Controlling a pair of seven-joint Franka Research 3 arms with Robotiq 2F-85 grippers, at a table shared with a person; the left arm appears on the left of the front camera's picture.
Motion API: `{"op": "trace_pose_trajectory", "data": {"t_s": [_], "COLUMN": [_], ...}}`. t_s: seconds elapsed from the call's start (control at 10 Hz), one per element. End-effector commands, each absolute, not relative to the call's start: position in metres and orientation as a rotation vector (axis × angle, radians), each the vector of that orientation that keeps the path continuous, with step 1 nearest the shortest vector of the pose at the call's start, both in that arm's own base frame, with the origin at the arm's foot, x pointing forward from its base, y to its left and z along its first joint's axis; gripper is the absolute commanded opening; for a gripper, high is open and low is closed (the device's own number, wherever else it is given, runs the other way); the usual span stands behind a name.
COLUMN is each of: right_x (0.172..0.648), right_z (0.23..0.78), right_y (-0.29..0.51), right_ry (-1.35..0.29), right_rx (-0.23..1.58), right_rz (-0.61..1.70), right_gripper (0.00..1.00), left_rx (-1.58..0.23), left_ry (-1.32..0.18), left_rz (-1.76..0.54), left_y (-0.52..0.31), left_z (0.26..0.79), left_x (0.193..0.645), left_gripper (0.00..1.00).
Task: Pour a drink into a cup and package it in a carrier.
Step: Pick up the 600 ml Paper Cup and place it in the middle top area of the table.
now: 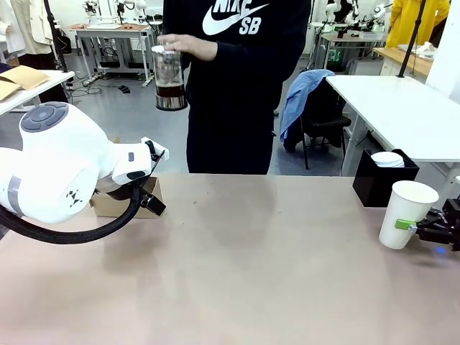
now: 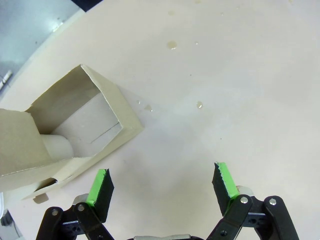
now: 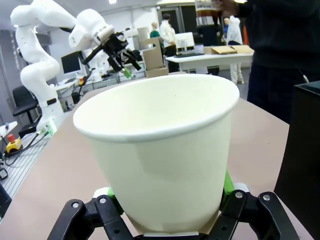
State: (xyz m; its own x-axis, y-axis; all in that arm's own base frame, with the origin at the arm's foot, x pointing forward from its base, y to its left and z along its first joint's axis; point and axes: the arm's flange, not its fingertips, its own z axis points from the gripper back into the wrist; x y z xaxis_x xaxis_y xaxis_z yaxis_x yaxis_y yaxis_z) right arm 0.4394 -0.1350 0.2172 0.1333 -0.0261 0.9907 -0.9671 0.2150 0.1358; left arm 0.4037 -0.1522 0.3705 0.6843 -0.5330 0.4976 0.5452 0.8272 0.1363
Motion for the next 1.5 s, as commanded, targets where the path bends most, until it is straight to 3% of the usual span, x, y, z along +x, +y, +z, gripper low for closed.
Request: {"op": "trace_pose_trajectory", "data": {"t_s": [0.0,0.4,0.7,1.1,1.4], "right_x": [0.425,0.402,0.448,0.535,0.559], "right_z": [0.239,0.34,0.365,0.327,0.289], "right_y": [-0.123,-0.032,0.07,0.167,0.185], "right_ry": [-1.241,-1.286,-1.296,-1.341,-1.381], "right_rx": [1.074,0.977,0.977,0.967,0.922], "right_rz": [0.898,0.779,0.738,0.652,0.62], "right_gripper": [0.81,0.81,0.81,0.81,0.81], "left_rx": [-0.024,-0.024,-0.024,-0.024,-0.024], "left_ry": [-0.55,-0.55,-0.55,-0.55,-0.55], "left_rz": [-0.604,-0.604,-0.604,-0.604,-0.604], "left_y": [-0.152,-0.152,-0.152,-0.152,-0.152], "left_z": [0.37,0.37,0.37,0.37,0.37], "left_x": [0.404,0.404,0.404,0.404,0.404], "left_gripper": [1.0,1.0,1.0,1.0,1.0]}}
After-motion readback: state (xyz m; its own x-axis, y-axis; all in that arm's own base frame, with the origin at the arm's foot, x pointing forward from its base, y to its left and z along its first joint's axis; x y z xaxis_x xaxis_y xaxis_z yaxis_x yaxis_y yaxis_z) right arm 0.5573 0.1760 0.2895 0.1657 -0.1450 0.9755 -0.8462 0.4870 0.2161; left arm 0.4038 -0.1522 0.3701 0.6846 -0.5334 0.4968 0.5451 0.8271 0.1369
